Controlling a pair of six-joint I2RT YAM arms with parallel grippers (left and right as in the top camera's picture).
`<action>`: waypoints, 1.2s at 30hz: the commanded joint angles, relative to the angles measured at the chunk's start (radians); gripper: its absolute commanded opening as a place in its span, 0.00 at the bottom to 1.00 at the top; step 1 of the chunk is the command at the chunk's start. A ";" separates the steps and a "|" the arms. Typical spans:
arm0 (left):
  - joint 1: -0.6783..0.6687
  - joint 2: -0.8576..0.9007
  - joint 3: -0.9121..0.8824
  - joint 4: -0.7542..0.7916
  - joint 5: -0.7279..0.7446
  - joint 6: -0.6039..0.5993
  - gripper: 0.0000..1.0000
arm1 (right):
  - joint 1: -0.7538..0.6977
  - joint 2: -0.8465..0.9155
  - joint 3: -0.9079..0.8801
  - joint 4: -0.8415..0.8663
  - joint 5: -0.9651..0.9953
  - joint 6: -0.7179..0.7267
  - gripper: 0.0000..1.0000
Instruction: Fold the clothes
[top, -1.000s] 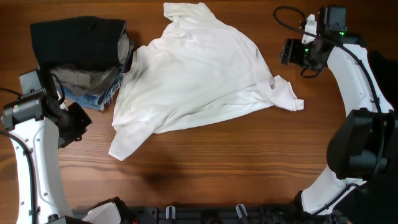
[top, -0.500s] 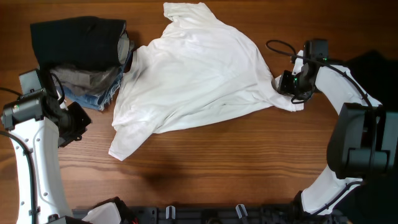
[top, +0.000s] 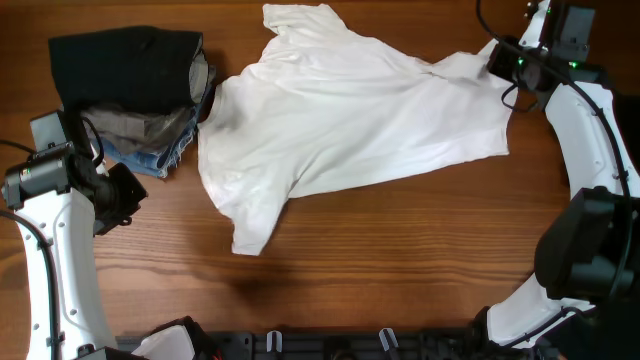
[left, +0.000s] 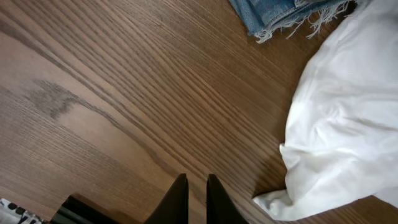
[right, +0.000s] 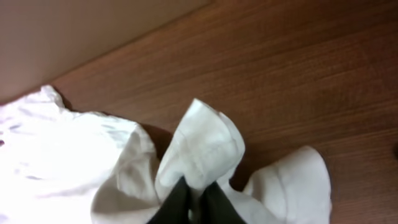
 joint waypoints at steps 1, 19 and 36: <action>0.003 -0.011 0.006 0.004 -0.002 0.006 0.11 | -0.003 0.018 0.013 -0.027 0.019 0.045 0.12; -0.124 -0.010 -0.562 0.496 0.478 -0.028 0.47 | -0.005 0.038 -0.258 -0.294 -0.037 0.055 0.75; -0.124 -0.011 -0.561 0.554 0.672 0.089 0.73 | -0.003 -0.024 -0.414 -0.216 -0.029 0.048 0.04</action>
